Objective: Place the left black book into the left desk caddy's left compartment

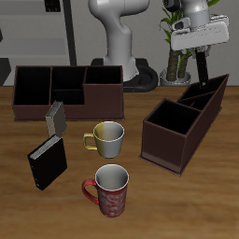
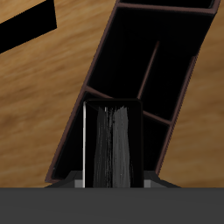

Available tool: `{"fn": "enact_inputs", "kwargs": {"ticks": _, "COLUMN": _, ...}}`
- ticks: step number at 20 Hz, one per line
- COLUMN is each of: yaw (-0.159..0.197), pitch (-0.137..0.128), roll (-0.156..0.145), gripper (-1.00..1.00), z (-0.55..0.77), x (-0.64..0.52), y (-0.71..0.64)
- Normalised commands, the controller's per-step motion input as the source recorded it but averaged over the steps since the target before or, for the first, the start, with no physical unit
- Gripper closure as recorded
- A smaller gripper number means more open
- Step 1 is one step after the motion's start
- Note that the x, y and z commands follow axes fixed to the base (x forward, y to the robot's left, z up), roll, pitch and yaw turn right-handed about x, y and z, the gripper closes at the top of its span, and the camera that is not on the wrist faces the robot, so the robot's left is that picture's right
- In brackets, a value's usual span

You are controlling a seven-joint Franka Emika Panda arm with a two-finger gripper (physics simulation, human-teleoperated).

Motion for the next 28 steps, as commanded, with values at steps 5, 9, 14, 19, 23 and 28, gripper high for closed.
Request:
{"fn": "enact_inputs", "kwargs": {"ticks": 5, "yaw": 0.005, "pitch": 0.044, "roll": -0.006, "gripper": 1.00, "z": -0.26, "x": 0.06, "y": -0.08}}
{"fn": "enact_inputs", "kwargs": {"ticks": 9, "yaw": 0.004, "pitch": 0.071, "roll": -0.002, "gripper": 1.00, "z": -0.42, "x": 0.08, "y": -0.02}}
{"fn": "enact_inputs", "kwargs": {"ticks": 14, "yaw": 0.026, "pitch": 0.068, "roll": 0.007, "gripper": 1.00, "z": -0.36, "x": 0.01, "y": 0.02}}
{"fn": "enact_inputs", "kwargs": {"ticks": 19, "yaw": 0.023, "pitch": 0.099, "roll": -0.008, "gripper": -1.00, "z": -0.42, "x": 0.15, "y": -0.05}}
{"fn": "enact_inputs", "kwargs": {"ticks": 23, "yaw": 0.010, "pitch": 0.013, "roll": -0.004, "gripper": -1.00, "z": -0.10, "x": 0.03, "y": -0.06}}
{"fn": "enact_inputs", "kwargs": {"ticks": 28, "yaw": -0.048, "pitch": 0.037, "roll": -0.025, "gripper": -1.00, "z": -0.10, "x": 0.14, "y": -0.28}}
